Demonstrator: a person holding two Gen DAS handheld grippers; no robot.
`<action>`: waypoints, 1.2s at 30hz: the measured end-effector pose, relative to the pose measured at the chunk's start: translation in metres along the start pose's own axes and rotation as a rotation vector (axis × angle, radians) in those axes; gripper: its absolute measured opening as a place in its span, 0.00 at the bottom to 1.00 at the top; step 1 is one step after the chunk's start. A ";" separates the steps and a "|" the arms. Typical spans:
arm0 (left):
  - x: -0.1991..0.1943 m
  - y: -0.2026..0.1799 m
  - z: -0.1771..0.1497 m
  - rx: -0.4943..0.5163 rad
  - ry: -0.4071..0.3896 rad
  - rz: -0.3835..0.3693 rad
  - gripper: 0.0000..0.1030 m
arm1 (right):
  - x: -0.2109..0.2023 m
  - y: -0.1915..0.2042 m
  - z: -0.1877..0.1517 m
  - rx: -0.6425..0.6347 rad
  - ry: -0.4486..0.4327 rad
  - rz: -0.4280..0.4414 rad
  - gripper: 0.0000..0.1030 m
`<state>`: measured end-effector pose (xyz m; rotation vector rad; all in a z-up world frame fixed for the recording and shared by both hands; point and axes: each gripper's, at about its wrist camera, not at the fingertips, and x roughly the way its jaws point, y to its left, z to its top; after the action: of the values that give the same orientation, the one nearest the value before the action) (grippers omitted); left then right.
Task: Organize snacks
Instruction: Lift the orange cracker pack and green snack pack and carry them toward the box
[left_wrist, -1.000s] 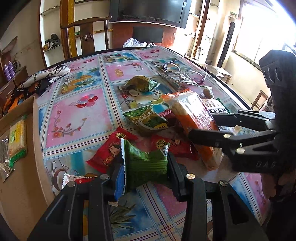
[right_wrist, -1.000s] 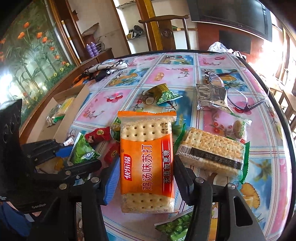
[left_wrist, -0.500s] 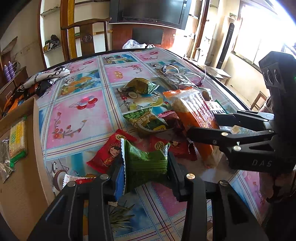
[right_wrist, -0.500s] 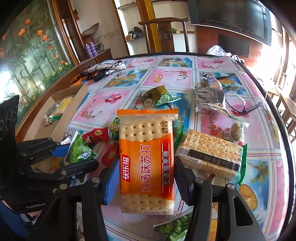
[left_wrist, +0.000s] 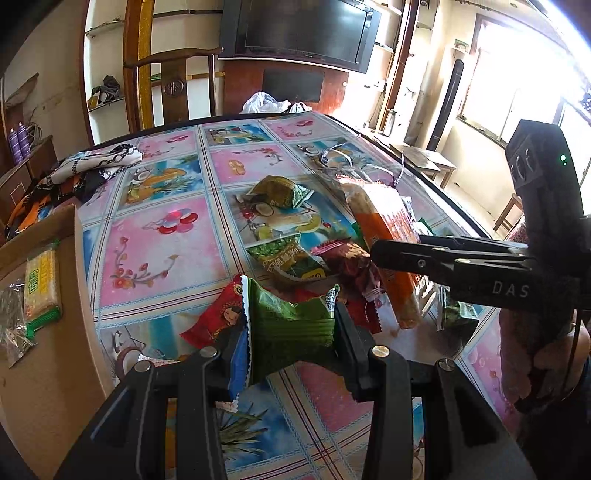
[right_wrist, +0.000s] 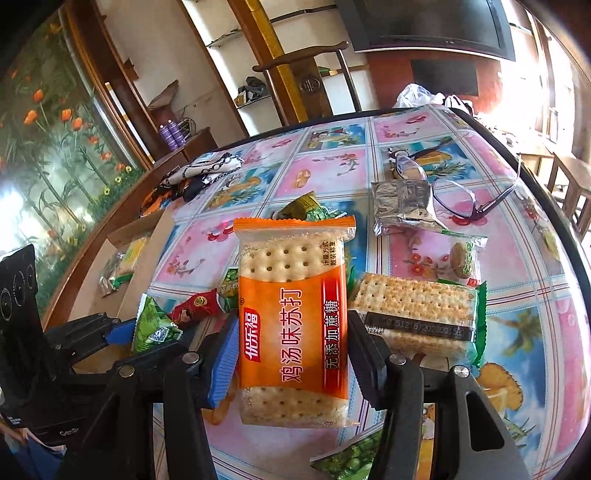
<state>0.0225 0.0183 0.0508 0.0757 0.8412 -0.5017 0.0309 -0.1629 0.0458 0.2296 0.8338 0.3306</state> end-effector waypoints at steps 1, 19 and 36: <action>-0.001 0.001 0.000 -0.002 -0.004 0.000 0.39 | 0.000 0.000 0.000 0.006 -0.001 0.004 0.57; -0.025 0.028 0.009 -0.054 -0.074 0.000 0.39 | 0.003 0.018 -0.001 0.002 -0.008 0.077 0.57; -0.056 0.076 0.012 -0.169 -0.149 0.024 0.39 | 0.009 0.067 -0.005 -0.001 -0.021 0.175 0.57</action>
<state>0.0340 0.1042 0.0904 -0.1056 0.7324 -0.4070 0.0200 -0.0975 0.0579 0.3056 0.7948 0.4916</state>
